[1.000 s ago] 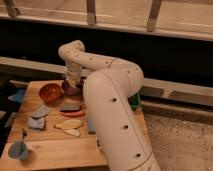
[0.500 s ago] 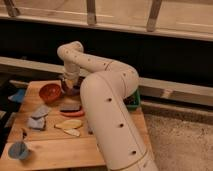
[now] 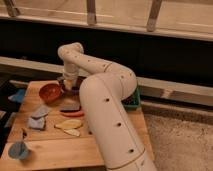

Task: Place brush in purple bowl

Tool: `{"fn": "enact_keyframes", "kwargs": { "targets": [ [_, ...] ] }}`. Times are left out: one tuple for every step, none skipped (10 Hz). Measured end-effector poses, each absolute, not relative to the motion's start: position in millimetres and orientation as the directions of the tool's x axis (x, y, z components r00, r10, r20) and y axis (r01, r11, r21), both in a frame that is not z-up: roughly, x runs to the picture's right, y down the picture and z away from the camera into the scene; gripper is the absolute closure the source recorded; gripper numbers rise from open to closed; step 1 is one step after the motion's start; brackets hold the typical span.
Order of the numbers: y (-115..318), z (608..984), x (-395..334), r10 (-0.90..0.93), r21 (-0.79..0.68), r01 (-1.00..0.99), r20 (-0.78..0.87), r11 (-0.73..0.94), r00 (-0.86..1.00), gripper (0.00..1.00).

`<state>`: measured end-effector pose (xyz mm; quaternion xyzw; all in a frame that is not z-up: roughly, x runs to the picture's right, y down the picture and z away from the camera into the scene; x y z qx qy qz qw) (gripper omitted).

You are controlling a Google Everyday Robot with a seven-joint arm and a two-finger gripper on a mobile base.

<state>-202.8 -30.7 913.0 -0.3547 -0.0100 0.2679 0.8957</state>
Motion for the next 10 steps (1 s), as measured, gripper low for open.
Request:
{"fn": "enact_keyframes", "kwargs": {
  "targets": [
    [-35, 914, -200, 0.494, -0.633, -0.482, -0.175, 0.605, 0.851, 0.28],
    [-40, 914, -195, 0.506, -0.622, -0.497, -0.182, 0.605, 0.843, 0.28],
    [-47, 913, -187, 0.523, -0.608, -0.516, -0.187, 0.603, 0.832, 0.28],
    [-54, 910, -179, 0.539, -0.592, -0.535, -0.191, 0.603, 0.82, 0.28],
    [-62, 907, -170, 0.557, -0.575, -0.554, -0.195, 0.602, 0.808, 0.28],
    [-72, 902, -158, 0.577, -0.553, -0.575, -0.196, 0.603, 0.793, 0.28],
    [-81, 896, -147, 0.598, -0.534, -0.595, -0.194, 0.601, 0.778, 0.28],
    [-89, 890, -138, 0.62, -0.514, -0.616, -0.191, 0.597, 0.761, 0.28],
    [-93, 888, -135, 0.626, -0.506, -0.622, -0.19, 0.597, 0.756, 0.28],
    [-91, 888, -137, 0.624, -0.507, -0.621, -0.191, 0.598, 0.757, 0.28]
  ]
}}
